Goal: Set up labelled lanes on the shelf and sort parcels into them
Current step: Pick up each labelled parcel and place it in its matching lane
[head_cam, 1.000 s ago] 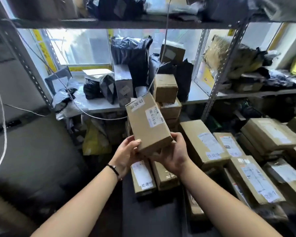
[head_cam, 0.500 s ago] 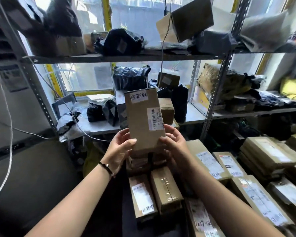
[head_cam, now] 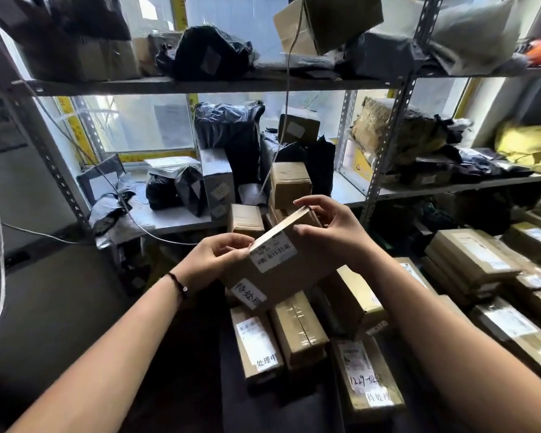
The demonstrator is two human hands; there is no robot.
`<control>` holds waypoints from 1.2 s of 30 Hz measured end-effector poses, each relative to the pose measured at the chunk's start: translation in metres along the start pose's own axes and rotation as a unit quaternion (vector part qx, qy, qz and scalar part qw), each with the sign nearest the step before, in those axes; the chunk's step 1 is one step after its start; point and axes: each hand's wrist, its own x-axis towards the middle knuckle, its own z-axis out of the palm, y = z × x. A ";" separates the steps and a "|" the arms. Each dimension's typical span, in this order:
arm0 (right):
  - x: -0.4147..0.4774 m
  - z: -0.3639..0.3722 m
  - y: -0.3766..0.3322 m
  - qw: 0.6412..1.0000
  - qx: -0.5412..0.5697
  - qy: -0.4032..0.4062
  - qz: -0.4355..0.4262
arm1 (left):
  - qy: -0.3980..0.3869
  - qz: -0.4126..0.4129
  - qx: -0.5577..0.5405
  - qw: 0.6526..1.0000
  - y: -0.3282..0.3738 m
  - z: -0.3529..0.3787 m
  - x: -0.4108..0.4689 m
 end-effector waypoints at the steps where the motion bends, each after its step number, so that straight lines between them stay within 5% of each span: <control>1: -0.001 -0.002 -0.001 1.000 0.011 0.001 0.001 | -0.012 0.004 -0.012 1.000 0.000 0.000 -0.003; 6: 0.000 -0.007 0.008 1.000 -0.013 0.029 0.001 | -0.020 -0.015 -0.038 0.999 -0.002 0.010 -0.004; 11: 0.002 -0.009 0.016 0.986 -0.067 0.151 0.019 | 0.090 -0.061 -0.251 0.962 0.012 0.021 -0.002; 16: -0.017 0.014 0.025 0.982 0.150 -0.005 0.119 | 0.097 -0.063 -0.399 0.910 0.016 0.036 0.004; 36: -0.072 -0.012 0.074 0.961 0.108 0.058 0.248 | 0.027 -0.161 -0.413 0.896 -0.046 0.115 0.016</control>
